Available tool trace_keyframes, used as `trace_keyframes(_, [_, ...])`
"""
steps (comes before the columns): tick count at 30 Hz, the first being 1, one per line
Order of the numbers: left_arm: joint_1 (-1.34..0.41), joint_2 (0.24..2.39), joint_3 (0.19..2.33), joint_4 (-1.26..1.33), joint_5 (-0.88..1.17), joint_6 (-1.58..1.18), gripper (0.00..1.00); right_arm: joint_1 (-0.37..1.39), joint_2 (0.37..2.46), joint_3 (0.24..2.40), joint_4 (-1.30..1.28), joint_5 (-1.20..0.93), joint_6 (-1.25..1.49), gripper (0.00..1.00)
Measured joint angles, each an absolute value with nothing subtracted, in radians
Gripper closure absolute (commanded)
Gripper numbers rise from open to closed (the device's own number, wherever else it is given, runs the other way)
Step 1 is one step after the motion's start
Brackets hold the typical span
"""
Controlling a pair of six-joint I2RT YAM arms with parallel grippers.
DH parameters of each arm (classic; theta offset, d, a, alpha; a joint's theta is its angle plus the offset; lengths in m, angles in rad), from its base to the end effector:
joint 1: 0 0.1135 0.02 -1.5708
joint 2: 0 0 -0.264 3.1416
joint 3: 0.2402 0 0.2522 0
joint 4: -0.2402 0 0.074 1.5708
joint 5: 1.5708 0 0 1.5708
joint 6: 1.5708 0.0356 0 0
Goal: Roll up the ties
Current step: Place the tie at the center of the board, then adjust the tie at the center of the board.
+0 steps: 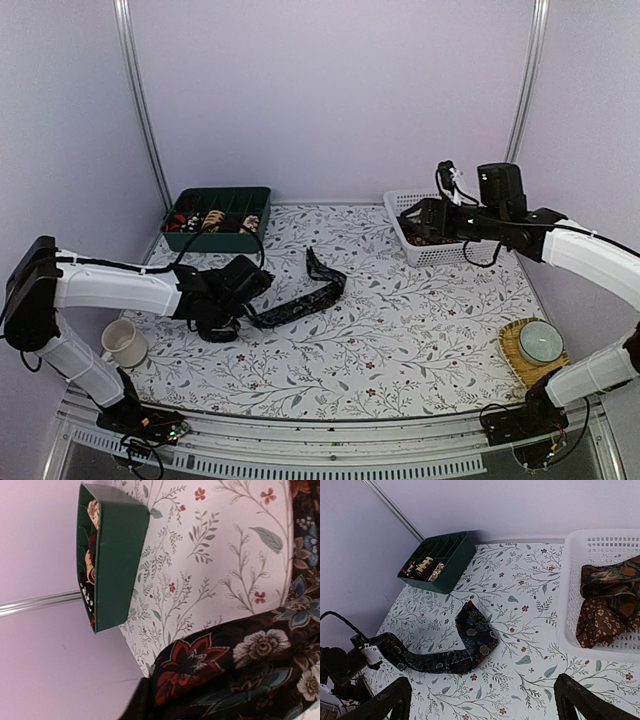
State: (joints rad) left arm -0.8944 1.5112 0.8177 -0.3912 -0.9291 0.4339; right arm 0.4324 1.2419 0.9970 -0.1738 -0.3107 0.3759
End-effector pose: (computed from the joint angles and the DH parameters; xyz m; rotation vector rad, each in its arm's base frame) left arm 0.1947 -0.1970 0.1823 1.1893 1.9816 0.9892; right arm 0.2547 0.1295 0.3183 -0.2669 2.0476 0.8205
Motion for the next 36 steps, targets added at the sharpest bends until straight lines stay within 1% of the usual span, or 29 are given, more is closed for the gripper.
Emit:
trace_keyframes(1, [-0.904, 1.510, 0.826, -0.411, -0.913, 0.423, 0.51, 0.477, 1.288, 1.038, -0.188, -0.271, 0.365, 0.00])
trace_keyframes(2, [-0.912, 1.510, 0.836, -0.429, -0.896, 0.416, 0.41, 0.521, 1.340, 1.082, -0.200, -0.232, 0.357, 0.00])
trace_keyframes(3, [-0.920, 1.509, 0.850, -0.450, -0.879, 0.398, 0.35, 0.556, 1.386, 1.124, -0.208, -0.202, 0.353, 0.00])
trace_keyframes(6, [-0.948, 1.503, 0.904, -0.511, -0.822, 0.341, 0.24, 0.671, 1.557, 1.265, -0.219, -0.084, 0.345, 0.00])
trace_keyframes(10, [-0.962, 1.477, 0.960, -0.573, -0.757, 0.266, 0.09, 0.779, 1.782, 1.431, -0.229, 0.023, 0.329, 0.00])
trace_keyframes(12, [-0.964, 1.459, 0.970, -0.587, -0.746, 0.246, 0.07, 0.819, 1.883, 1.528, -0.253, 0.060, 0.317, 0.00])
trace_keyframes(16, [-0.962, 1.382, 0.996, -0.626, -0.760, 0.160, 0.07, 0.877, 2.075, 1.729, -0.272, 0.139, 0.295, 0.01])
trace_keyframes(23, [-0.946, 1.222, 0.983, -0.640, -0.820, 0.039, 0.07, 0.926, 2.382, 2.038, -0.364, 0.282, 0.287, 0.07])
trace_keyframes(25, [-0.942, 1.195, 0.967, -0.640, -0.831, 0.025, 0.07, 0.928, 2.443, 2.097, -0.407, 0.315, 0.290, 0.10])
trace_keyframes(28, [-0.937, 1.174, 0.948, -0.641, -0.852, 0.011, 0.07, 0.928, 2.477, 2.119, -0.462, 0.358, 0.291, 0.14])
trace_keyframes(30, [-0.936, 1.171, 0.941, -0.640, -0.862, 0.007, 0.07, 0.927, 2.483, 2.122, -0.487, 0.382, 0.290, 0.20])
trace_keyframes(32, [-0.935, 1.170, 0.933, -0.632, -0.873, 0.007, 0.07, 0.926, 2.488, 2.128, -0.509, 0.398, 0.290, 0.29])
trace_keyframes(35, [-0.935, 1.169, 0.926, -0.616, -0.880, 0.007, 0.08, 0.926, 2.497, 2.136, -0.519, 0.406, 0.292, 0.49])
trace_keyframes(36, [-0.935, 1.169, 0.924, -0.608, -0.882, 0.009, 0.08, 0.926, 2.498, 2.136, -0.524, 0.407, 0.296, 0.57])
